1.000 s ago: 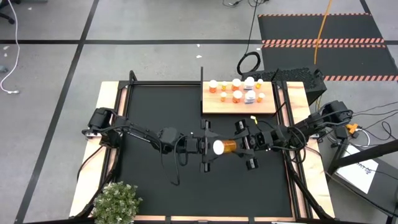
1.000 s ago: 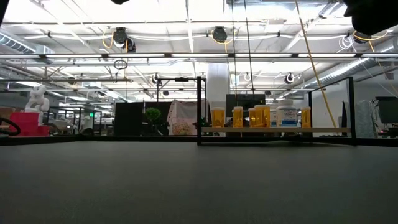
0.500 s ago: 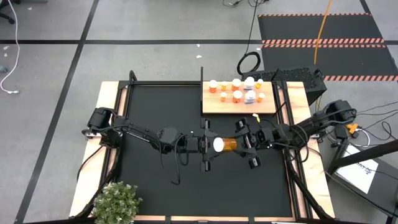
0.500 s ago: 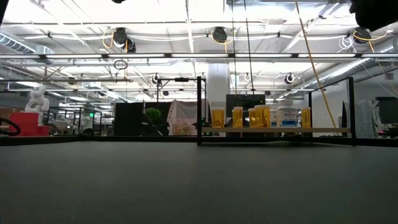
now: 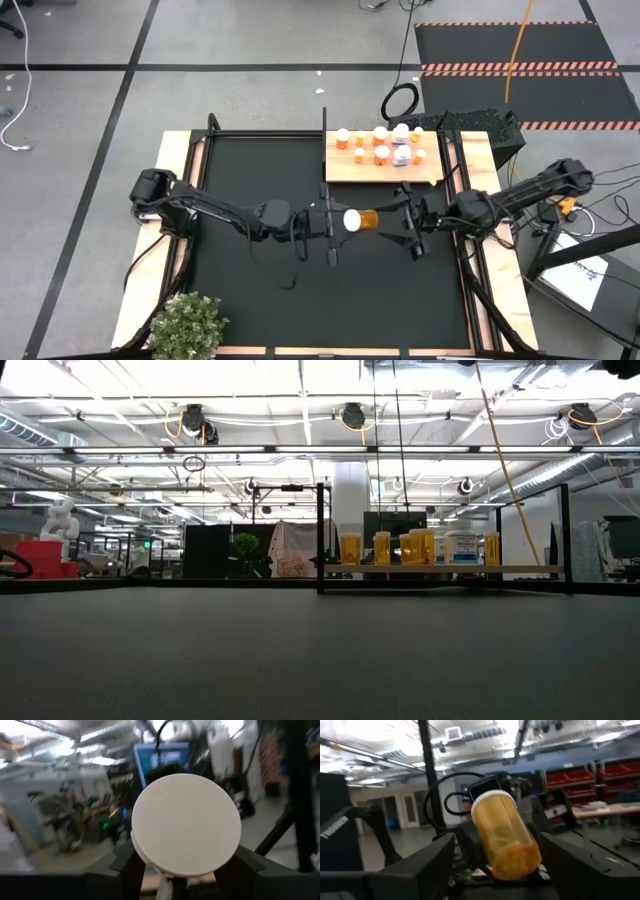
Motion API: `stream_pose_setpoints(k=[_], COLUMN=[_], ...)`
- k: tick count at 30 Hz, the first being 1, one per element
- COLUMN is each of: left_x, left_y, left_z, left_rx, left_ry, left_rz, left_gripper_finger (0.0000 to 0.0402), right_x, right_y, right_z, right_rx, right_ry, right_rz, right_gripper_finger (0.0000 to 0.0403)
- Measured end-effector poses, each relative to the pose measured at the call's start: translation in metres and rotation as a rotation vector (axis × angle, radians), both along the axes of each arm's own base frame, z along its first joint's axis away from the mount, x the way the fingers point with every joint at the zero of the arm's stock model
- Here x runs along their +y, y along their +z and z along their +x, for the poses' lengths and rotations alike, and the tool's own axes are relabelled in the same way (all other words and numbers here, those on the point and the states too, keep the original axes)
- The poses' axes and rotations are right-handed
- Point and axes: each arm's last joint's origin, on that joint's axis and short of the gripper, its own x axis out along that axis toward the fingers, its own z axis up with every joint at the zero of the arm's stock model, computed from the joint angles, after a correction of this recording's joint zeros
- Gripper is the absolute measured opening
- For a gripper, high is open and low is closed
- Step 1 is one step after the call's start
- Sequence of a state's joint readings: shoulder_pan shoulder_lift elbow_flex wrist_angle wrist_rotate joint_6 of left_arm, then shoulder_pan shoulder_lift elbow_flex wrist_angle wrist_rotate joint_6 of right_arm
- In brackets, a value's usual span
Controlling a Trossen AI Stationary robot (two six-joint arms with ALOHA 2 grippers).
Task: Pick and place medicine bottles onto shelf by color
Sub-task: Put the large orange pill bottle on the shelf aligned with the other large orange pill bottle
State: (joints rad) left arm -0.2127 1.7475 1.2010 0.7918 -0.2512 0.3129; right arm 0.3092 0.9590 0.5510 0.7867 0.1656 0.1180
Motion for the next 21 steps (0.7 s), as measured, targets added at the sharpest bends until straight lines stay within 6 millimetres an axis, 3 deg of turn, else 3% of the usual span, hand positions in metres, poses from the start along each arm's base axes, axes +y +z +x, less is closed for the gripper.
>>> stream_pose_setpoints(k=[7,12,17,21], left_x=[0.009,0.022,0.041,0.052], left_y=[0.012,0.006,-0.019,-0.037], left_z=[-0.014,-0.026,-0.032,-0.033], left_rx=[0.123,0.359,0.636,0.781], left_ry=[0.036,0.143,0.186,0.115], left_rz=[0.004,0.042,0.020,-0.098], left_gripper_finger=[0.0198,0.0198,0.0198,0.0198], right_x=[-0.008,-0.009,-0.005,0.000], right_y=[0.000,-0.006,-0.013,-0.015], right_z=[-0.014,-0.014,0.007,0.033], right_rx=[0.105,0.166,0.346,0.474], right_ry=[-0.109,-0.174,-0.277,-0.300], right_rz=[-0.036,-0.096,-0.206,-0.294], right_gripper_finger=[0.0290,0.0290,0.0290,0.0290])
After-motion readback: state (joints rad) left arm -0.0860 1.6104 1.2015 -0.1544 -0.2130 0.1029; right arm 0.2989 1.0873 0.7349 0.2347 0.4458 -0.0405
